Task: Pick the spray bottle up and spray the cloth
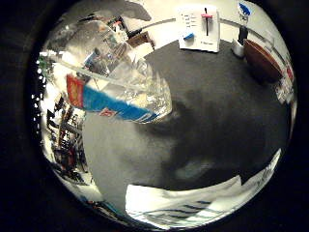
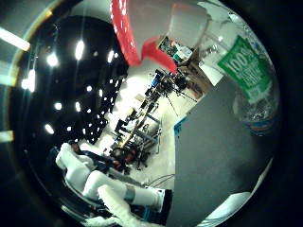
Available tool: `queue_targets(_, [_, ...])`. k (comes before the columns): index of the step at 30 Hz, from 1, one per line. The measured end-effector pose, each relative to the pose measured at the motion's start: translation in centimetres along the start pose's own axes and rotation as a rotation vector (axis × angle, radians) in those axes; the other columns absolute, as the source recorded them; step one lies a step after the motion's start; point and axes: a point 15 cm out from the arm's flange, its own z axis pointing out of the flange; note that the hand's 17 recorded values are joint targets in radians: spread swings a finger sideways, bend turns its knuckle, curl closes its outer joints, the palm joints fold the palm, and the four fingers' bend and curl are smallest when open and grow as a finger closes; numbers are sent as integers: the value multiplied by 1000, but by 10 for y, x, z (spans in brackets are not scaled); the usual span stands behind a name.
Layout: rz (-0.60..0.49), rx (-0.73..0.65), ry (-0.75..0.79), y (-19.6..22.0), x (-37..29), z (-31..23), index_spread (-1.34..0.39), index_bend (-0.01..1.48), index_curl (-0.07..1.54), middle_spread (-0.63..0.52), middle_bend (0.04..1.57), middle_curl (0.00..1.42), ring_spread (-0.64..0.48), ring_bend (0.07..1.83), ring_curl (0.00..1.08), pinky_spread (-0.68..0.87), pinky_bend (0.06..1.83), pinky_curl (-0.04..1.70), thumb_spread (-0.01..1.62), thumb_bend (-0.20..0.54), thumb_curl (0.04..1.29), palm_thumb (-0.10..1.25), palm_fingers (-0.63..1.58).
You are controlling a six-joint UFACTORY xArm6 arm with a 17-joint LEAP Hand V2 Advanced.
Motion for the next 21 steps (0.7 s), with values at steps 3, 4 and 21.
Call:
queue_targets(3, [20,-7,-7,3,2,1,-403,132,213,111,150,231,335,311,184,600,878,250,801,-38,334,52,-116])
queue_targets(4, [25,-11,-11,5,3,2,-403,133,209,117,151,226,336,308,187,601,878,251,800,-38,334,52,-116])
queue_targets(21, [22,29,24,-13,5,-30,-408,155,215,102,161,205,348,250,226,611,851,261,814,-36,337,92,-80])
